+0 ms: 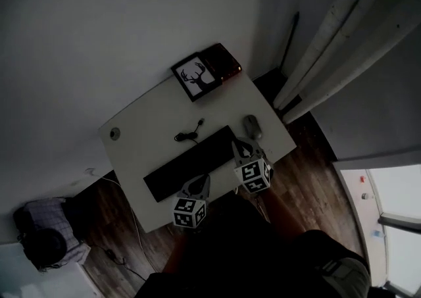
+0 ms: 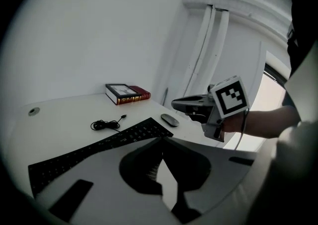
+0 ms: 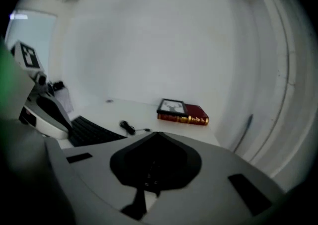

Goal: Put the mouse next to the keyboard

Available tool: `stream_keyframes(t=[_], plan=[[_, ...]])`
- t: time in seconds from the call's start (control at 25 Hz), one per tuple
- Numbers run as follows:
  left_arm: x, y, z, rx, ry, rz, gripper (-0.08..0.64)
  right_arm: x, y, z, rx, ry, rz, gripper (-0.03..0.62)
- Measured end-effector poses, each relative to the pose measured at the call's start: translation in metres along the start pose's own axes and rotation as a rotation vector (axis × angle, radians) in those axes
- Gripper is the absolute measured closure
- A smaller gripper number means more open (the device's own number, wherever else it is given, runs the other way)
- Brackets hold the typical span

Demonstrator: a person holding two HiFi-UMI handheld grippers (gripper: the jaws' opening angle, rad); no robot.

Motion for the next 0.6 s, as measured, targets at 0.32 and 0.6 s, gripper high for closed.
stream_keyframes(t=[0.32,0.6], plan=[[-0.017,0.022,0.061,-0.148,-0.161,0.079,0.557,0.082,0.009,0.065,-0.084,-0.18,0.088,0.572],[-0.082,0.038,0.07,-0.225,-0.129,0.131,0.557,0.106,0.041,0.143,-0.088,-0.226,0.111,0.572]])
Point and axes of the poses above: the fingertips, and each gripper's own axes: z backward along the fingers, x to its left, y out of its underside, the point moved 1 cm from there along z, backward along the fingers, and after that the axes turned 12 degrees about -z, right-handed, at the moved point
